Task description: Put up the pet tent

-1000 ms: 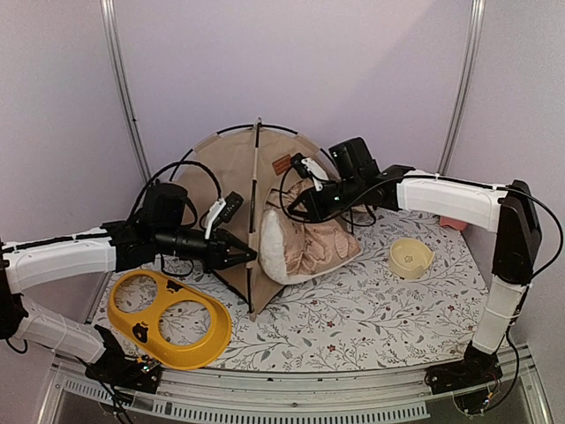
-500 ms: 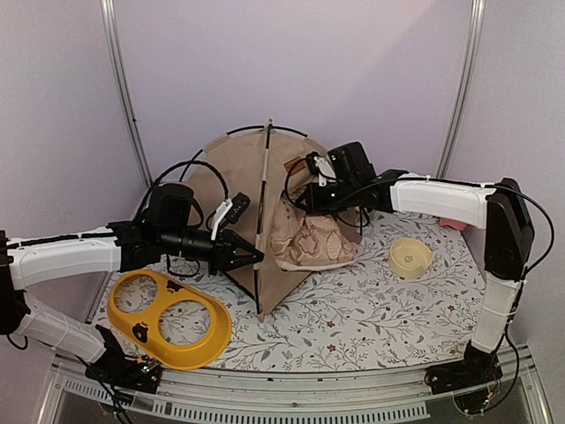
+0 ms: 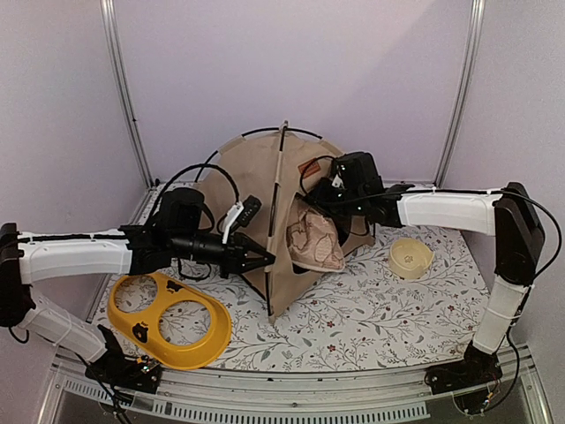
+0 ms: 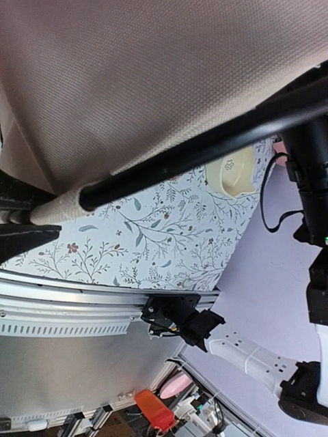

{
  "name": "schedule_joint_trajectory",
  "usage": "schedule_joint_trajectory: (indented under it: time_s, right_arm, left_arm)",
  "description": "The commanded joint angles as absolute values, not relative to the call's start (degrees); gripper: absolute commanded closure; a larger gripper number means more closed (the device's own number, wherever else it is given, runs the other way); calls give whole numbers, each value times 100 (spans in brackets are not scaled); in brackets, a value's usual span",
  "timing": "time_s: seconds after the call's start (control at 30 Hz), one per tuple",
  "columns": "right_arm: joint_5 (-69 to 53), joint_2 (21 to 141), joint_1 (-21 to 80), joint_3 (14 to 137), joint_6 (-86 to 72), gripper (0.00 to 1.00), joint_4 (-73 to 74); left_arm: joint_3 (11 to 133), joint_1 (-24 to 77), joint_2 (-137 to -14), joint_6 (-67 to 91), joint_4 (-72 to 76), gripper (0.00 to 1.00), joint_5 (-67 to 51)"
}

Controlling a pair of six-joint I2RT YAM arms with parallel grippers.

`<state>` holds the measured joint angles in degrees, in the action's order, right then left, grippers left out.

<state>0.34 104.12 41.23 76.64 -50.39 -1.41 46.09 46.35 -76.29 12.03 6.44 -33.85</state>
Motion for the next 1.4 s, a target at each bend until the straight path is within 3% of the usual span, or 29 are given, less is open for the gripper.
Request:
schedule_joint_trajectory:
  time_s: [0.0,0.07,0.23,0.37,0.47,0.57,0.7,1.07,1.1,1.23,1.27,1.37]
  right_arm:
    - [992,10325,4069,7898,-6063,92,-694]
    - [1196,10293,4192,7737,-6039,83,-933]
    - [362,10353,4258,7316,-5630,49,-1422]
    - [258,9751,4376,6835,-4726,14,-1195]
    - [316,9281,4383,6489,-4062,2,-692]
    - [379,8984,4401,6459,-3403,0,17]
    - [302,8616,4488,6354,-2914,3,632]
    - [-492,8918,4912,5765,-3079,32,794]
    - [-635,9004,4905,5806,-3090,37,667]
    - [-1122,9642,4908,6342,-3211,94,153]
    - [-1253,9849,4900,6576,-3220,100,88]
    - [-1439,10419,4896,7277,-3238,100,-196]
  left_arm:
    - [4641,4921,-7688,1090,969,100,-3738]
    - [4617,4930,-7695,1143,1072,100,-3466]
    - [4504,4894,-7615,1374,1253,100,-2415]
    - [4375,4823,-7488,1645,1344,100,-1744]
    - [4202,4739,-7322,1900,1515,100,-1364]
    - [4153,4723,-7298,1959,1614,100,-1355]
    - [4177,4724,-7378,2033,1619,100,-1294]
    - [4291,4752,-7567,1998,1656,100,-1712]
    - [4301,4758,-7594,1977,1664,100,-1770]
    - [4322,4793,-7698,1896,1817,100,-2323]
    - [4332,4817,-7750,1872,1860,100,-2451]
    - [4386,4863,-7841,1833,1973,100,-2818]
